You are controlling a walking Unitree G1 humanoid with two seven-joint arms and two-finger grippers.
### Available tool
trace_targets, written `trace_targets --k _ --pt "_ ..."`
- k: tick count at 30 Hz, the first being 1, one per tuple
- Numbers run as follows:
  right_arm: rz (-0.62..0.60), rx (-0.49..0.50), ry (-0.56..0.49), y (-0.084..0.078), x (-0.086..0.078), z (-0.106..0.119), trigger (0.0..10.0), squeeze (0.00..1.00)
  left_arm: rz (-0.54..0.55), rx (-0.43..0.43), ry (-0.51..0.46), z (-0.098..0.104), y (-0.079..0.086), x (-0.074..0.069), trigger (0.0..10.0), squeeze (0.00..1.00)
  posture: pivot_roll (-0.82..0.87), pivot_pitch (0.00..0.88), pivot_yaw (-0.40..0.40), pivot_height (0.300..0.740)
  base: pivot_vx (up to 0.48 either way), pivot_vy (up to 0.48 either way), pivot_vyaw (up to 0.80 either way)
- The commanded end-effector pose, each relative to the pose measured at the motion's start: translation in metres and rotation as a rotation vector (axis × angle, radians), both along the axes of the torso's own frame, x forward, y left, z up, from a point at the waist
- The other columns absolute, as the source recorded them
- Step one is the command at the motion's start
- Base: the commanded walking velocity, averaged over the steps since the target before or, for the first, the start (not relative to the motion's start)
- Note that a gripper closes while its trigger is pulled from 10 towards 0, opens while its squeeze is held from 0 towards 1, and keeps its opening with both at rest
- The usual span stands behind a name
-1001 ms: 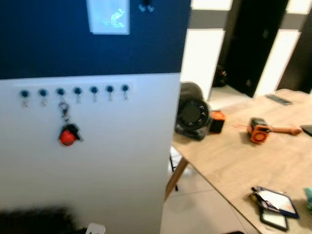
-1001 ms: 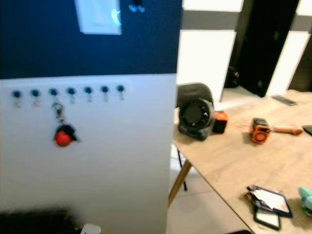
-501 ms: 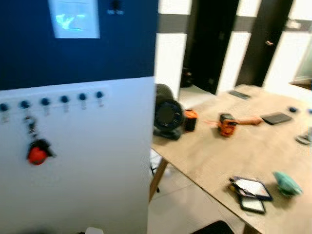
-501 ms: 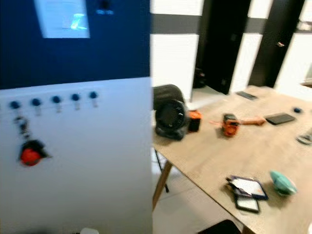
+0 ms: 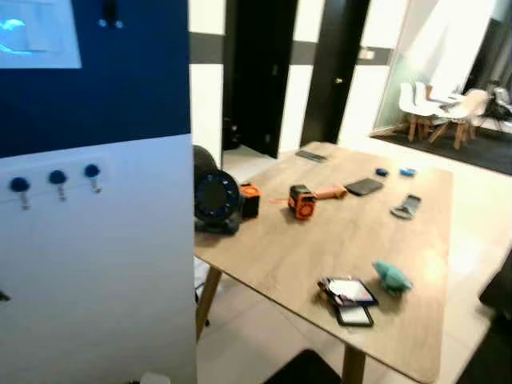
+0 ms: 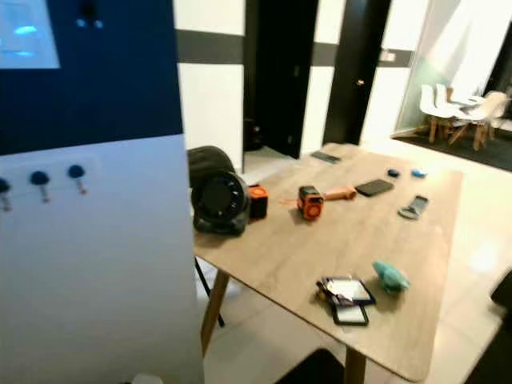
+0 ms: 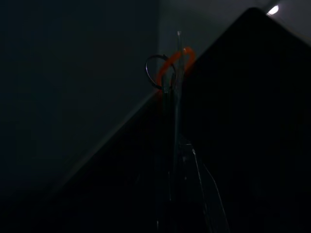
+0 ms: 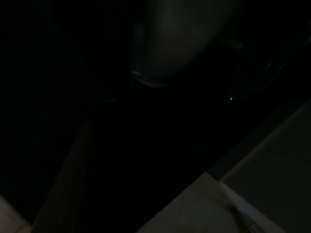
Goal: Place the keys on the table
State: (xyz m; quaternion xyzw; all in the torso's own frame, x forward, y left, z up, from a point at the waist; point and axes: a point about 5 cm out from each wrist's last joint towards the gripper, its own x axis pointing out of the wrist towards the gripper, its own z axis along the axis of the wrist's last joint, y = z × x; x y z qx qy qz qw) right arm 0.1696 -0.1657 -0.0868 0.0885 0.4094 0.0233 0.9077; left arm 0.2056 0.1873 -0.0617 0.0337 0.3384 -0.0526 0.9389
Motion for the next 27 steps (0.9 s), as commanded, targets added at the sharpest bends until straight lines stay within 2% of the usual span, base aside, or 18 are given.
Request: trace_targets --k 1,27 --pt "-0.009 -0.019 0.007 -0.0067 -0.0008 -0.0001 10.0 0.0 -0.004 -0.008 -0.019 0.003 -0.0028 0.0051 10.0 0.0 0.07 0.0 0.02 0.74 0.0 0.0 -0.8" --pt "0.005 -0.026 0.002 -0.0083 0.0022 0.0013 10.0 0.0 0.014 -0.009 -0.019 0.0012 -0.0017 0.0012 10.0 0.0 0.07 0.0 0.008 0.74 0.0 0.0 -0.8"
